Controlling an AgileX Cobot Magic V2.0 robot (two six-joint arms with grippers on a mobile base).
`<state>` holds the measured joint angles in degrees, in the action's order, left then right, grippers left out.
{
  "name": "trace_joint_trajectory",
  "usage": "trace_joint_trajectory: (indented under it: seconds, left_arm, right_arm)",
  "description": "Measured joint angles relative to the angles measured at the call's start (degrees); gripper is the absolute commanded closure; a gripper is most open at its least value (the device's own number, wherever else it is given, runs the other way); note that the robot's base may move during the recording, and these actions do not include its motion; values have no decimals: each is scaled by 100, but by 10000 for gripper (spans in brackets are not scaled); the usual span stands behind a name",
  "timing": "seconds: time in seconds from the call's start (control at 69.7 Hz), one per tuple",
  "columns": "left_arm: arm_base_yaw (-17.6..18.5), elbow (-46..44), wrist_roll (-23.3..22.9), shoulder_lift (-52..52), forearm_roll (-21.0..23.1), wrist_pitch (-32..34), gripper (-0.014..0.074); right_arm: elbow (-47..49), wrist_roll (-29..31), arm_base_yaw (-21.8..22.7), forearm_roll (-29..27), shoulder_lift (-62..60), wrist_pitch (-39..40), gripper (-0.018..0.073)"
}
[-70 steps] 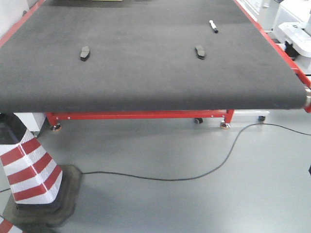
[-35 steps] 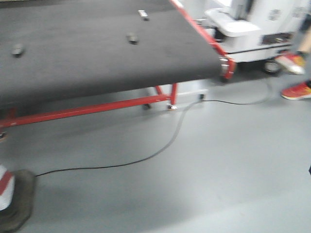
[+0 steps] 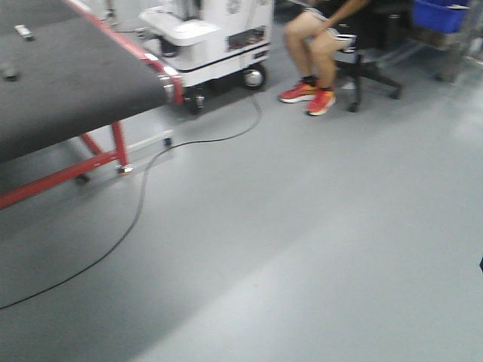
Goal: Move and align brake pads A on conveyor
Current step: 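Turn the base away from the conveyor belt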
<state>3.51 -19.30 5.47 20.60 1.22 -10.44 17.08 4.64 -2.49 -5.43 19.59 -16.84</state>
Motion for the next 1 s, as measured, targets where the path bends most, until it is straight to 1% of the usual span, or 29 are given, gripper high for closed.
trace_joint_trajectory:
  seconds: [1.004]
  left_arm:
    - [0,0,0,0,0,0,148]
  right_arm:
    - [0,0,0,0,0,0,90]
